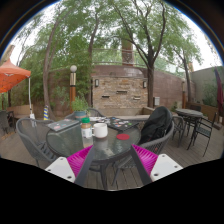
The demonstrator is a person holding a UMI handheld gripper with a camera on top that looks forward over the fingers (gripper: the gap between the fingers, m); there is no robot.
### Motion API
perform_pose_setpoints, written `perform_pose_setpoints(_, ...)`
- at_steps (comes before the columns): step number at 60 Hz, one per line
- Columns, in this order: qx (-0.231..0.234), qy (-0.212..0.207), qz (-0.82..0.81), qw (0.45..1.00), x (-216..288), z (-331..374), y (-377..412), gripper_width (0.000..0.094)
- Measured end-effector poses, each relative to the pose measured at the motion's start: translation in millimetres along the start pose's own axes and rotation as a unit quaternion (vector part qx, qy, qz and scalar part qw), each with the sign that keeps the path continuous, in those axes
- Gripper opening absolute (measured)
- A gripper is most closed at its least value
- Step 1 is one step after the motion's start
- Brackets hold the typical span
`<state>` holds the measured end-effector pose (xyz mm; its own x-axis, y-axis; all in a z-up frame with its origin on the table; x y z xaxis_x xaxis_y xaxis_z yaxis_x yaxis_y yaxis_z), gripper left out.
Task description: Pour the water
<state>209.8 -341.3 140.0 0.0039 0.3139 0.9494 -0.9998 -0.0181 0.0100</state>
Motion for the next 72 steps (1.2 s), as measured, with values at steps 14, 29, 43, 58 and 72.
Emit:
perform_pose_setpoints(14,0.006,0.000,-0.017,1.000,6.9,-11.4,4.5,0.0830)
perform_pose_setpoints(29,0.032,-0.038,0.042,0.998,24.2,-61.6,53.5,0.0830)
perform_pose_setpoints(43,0.050,-0.040,0.011,0.998,25.5,-158.5,114.9,0.0813)
perform_pose_setpoints(58,0.018,-0.036,-0.032,0.999,33.3,-235.9,123.5,0.0798)
perform_pose_setpoints(72,0.012,-0.035,-0.057,0.998,26.5,-257.2,131.4,0.0451)
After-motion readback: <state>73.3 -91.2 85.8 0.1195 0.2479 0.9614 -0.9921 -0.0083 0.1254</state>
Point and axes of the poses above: the point between the fingertips, and its own axes, seen from behind it with the camera up: y to the left, x up, z backward, against the way the camera looks, the point moved 2 cm from there along z, backward, against the way the camera looks, and after that the axes turned 8 degrees about y, right-handed, at the moved point
